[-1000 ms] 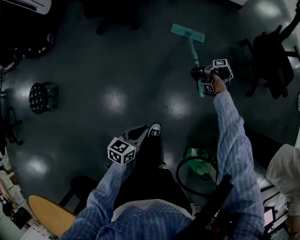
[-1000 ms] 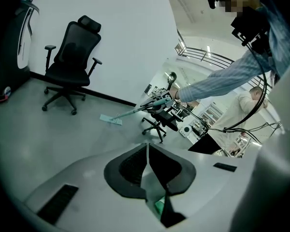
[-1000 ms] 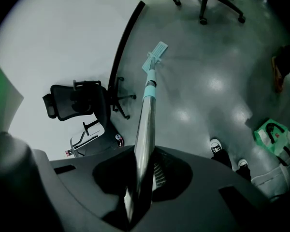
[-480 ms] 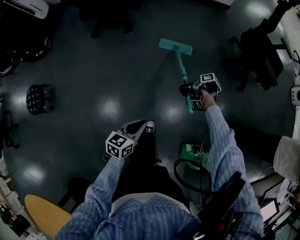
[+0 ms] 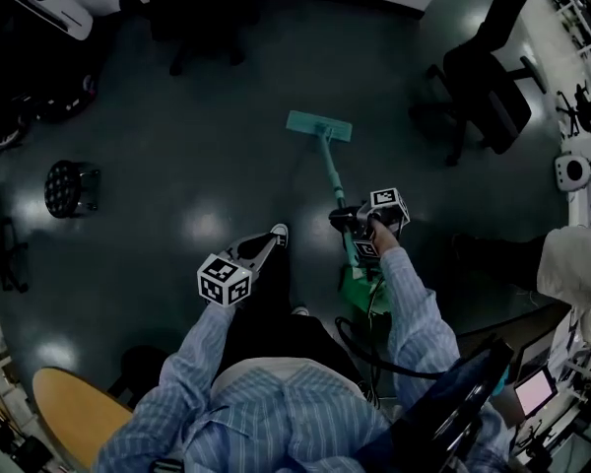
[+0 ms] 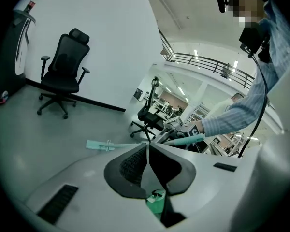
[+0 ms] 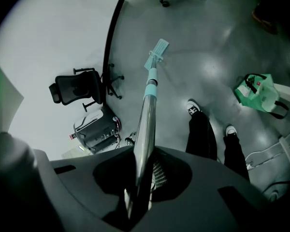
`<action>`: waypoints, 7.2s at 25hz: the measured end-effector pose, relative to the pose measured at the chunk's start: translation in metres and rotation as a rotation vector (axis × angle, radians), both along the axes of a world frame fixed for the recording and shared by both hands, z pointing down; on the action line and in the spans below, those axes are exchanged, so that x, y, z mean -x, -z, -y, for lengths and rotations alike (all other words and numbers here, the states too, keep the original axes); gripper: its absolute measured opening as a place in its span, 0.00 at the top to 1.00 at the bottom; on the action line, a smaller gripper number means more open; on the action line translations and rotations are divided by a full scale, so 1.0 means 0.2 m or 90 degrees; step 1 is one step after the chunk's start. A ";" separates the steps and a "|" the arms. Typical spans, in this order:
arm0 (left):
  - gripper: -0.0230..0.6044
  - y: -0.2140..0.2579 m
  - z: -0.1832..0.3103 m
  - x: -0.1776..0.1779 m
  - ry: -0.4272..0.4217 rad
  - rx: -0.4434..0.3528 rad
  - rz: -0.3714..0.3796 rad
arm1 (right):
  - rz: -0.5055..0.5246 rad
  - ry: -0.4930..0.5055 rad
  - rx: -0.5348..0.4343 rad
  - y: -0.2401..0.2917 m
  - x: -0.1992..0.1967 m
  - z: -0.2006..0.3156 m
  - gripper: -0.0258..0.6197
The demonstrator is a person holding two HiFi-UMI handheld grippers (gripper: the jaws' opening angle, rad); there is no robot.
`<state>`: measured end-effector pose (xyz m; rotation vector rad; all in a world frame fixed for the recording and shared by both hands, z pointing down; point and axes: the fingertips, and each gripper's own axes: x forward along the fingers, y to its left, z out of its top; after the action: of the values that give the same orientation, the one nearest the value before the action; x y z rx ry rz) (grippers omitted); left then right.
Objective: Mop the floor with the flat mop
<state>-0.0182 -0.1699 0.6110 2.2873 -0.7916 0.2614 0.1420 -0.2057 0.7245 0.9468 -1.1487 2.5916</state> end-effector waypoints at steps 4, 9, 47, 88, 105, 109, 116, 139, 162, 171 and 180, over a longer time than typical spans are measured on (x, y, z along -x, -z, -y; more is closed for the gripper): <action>0.94 0.06 -0.22 -0.02 -0.002 -0.012 -0.002 | 0.003 0.017 0.009 0.03 0.03 -0.42 0.85; 0.94 0.15 -0.46 -0.06 0.009 -0.033 -0.007 | 0.015 0.048 0.017 0.00 0.00 -0.88 0.85; 0.94 0.25 -1.34 -0.25 -0.047 -0.052 0.000 | 0.024 0.210 0.041 0.29 -0.29 -2.58 0.85; 0.94 0.13 0.38 0.19 -0.009 -0.014 0.015 | 0.002 0.248 0.010 0.09 0.19 -0.28 0.84; 0.94 -0.05 0.86 0.25 0.028 0.038 -0.001 | -0.044 0.204 -0.026 -0.12 0.27 1.37 0.85; 0.94 -0.10 0.86 0.25 0.020 0.051 -0.002 | -0.058 0.161 -0.043 -0.14 0.28 1.70 0.85; 0.94 -0.21 0.84 0.30 0.040 0.076 0.001 | -0.064 0.122 -0.046 -0.17 0.31 2.07 0.85; 0.94 -0.04 0.47 0.13 -0.011 0.018 -0.017 | -0.031 0.107 -0.029 -0.16 0.22 0.85 0.85; 0.94 0.27 -0.98 -0.02 0.013 -0.069 -0.026 | 0.003 0.096 0.015 0.02 0.18 -1.31 0.86; 0.94 0.36 -1.49 0.02 -0.007 -0.097 0.004 | 0.007 0.112 0.011 0.03 0.21 -1.90 0.86; 0.94 0.38 -1.67 0.21 -0.010 -0.111 0.001 | 0.007 0.103 0.022 0.04 0.35 -2.24 0.86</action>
<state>-0.0600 0.1646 0.5343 2.4573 -0.8261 0.2091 0.0715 0.2424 0.7174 0.7975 -1.1297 2.4822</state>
